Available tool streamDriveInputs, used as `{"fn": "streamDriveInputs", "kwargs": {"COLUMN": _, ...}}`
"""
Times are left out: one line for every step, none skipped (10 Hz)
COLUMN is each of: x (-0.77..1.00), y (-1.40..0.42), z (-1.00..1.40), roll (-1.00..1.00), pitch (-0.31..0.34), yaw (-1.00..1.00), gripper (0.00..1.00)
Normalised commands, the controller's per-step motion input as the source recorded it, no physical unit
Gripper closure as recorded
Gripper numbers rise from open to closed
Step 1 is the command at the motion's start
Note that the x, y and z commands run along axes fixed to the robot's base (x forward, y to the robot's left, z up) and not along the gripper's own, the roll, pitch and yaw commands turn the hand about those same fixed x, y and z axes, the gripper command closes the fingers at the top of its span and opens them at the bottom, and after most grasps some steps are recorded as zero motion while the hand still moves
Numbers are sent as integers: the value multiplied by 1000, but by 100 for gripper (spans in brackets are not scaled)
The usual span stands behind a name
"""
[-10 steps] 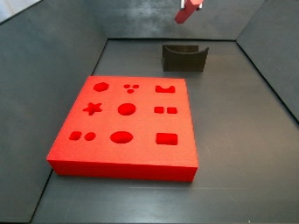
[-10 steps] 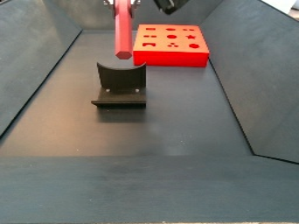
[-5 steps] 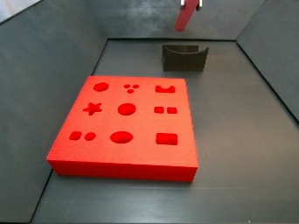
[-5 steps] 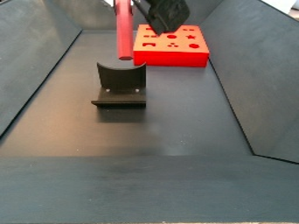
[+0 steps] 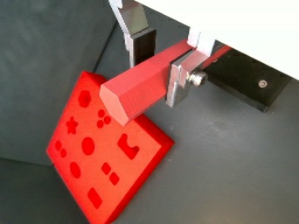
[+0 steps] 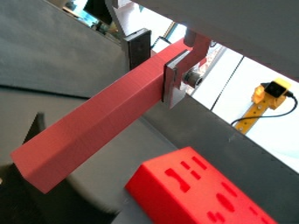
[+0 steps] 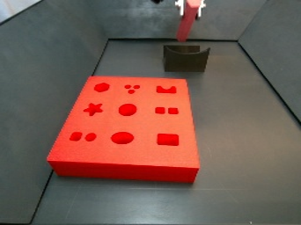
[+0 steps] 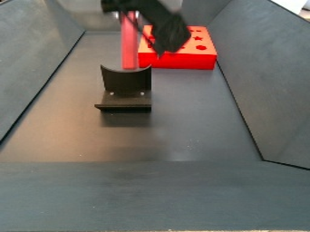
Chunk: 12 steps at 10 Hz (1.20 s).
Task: Pick up the hexagon object. Move up. Place the hexagon object on the fixture. Regrasp the hexagon object. Move to above the board. Insert the hexagon object.
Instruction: Place the hexagon object on the fixture, then regrasp the hexagon object.
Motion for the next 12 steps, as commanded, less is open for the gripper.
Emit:
{"fn": "streamDriveInputs", "kwargs": {"x": 126, "y": 113, "z": -1000, "roll": -159, "pitch": -125, "yaw": -124, "gripper": 100}}
{"fn": "streamDriveInputs", "kwargs": {"x": 130, "y": 108, "z": -1000, "roll": -140, "pitch": -141, "yaw": -78, "gripper": 100}}
{"fn": "streamDriveInputs", "kwargs": {"x": 114, "y": 83, "z": -857, "roll": -106, "pitch": -139, "yaw": -28, "gripper": 100}}
{"fn": "streamDriveInputs", "kwargs": {"x": 96, "y": 56, "z": -678, "roll": -87, "pitch": -133, "yaw": 1, "gripper": 100}}
{"fn": "streamDriveInputs", "kwargs": {"x": 79, "y": 38, "z": -506, "roll": -78, "pitch": -126, "yaw": 24, "gripper": 100}}
{"fn": "streamDriveInputs", "kwargs": {"x": 63, "y": 29, "z": -340, "roll": -72, "pitch": -107, "yaw": 39, "gripper": 100}}
{"fn": "streamDriveInputs", "kwargs": {"x": 61, "y": 12, "z": -181, "roll": -70, "pitch": -80, "yaw": 50, "gripper": 100}}
{"fn": "streamDriveInputs", "kwargs": {"x": 0, "y": 0, "z": 0, "roll": 0, "pitch": 0, "yaw": 0, "gripper": 0}}
{"fn": "streamDriveInputs", "kwargs": {"x": 0, "y": 0, "z": 1000, "roll": -44, "pitch": 26, "yaw": -5, "gripper": 0}}
{"fn": "streamDriveInputs", "kwargs": {"x": -2, "y": 3, "z": 1000, "roll": -38, "pitch": 27, "yaw": -3, "gripper": 0}}
{"fn": "streamDriveInputs", "kwargs": {"x": -16, "y": 8, "z": 1000, "roll": -18, "pitch": 37, "yaw": 2, "gripper": 0}}
{"fn": "streamDriveInputs", "kwargs": {"x": -24, "y": 5, "z": 1000, "roll": 12, "pitch": 44, "yaw": 1, "gripper": 0}}
